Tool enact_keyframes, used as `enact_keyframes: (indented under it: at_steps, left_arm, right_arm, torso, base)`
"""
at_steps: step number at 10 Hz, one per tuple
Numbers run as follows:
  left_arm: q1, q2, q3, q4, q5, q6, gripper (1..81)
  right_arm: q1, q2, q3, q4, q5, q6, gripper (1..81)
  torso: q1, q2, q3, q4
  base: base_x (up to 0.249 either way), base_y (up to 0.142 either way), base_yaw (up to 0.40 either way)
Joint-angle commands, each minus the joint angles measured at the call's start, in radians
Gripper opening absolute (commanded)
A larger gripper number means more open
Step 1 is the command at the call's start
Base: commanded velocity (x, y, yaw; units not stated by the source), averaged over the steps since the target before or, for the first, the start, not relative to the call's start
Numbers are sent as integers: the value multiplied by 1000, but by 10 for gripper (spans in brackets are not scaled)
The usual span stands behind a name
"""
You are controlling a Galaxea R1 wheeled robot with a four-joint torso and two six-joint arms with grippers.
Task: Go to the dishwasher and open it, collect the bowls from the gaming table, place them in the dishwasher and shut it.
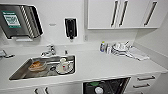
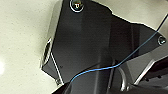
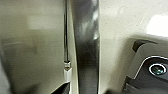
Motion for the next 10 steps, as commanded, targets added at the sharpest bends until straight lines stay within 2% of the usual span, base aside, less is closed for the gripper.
enact_keyframes:
  at_steps: [1, 3, 4, 5, 6, 7, 10]
  left_arm:
    - [-1, 10, -2, 9, 93, 7, 811]
    - [-4, 33, -21, 14, 93, 12, 811]
    - [-4, 39, -34, 14, 94, 12, 811]
    - [-6, 43, -48, 14, 93, 12, 811]
    - [-10, 41, -62, 14, 91, 12, 811]
    - [-14, 41, -77, 14, 82, 12, 811]
    - [-18, 43, -82, 14, 79, 20, 811]
  right_arm:
    - [317, -352, 347, 50, -84, -2, 811]
    - [361, -460, 450, 41, -107, -11, 811]
    - [358, -497, 486, 36, -145, -14, 811]
    - [340, -499, 488, 31, -152, -17, 811]
    - [248, -459, 464, -8, -153, -63, 811]
    - [159, -387, 393, -70, -153, -97, 811]
    - [-24, -160, 143, -272, -179, -127, 811]
  torso:
    - [0, 0, 0, 0]
    - [0, 0, 0, 0]
    - [0, 0, 0, 0]
    - [0, 0, 0, 0]
    - [0, 0, 0, 0]
    - [0, 0, 0, 0]
    - [0, 0, 0, 0]
  base:
    - [0, 0, 0]
    - [0, 0, 0]
    - [0, 0, 0]
    - [0, 0, 0]
    - [0, 0, 0]
    - [0, 0, 0]
    - [0, 0, 0]
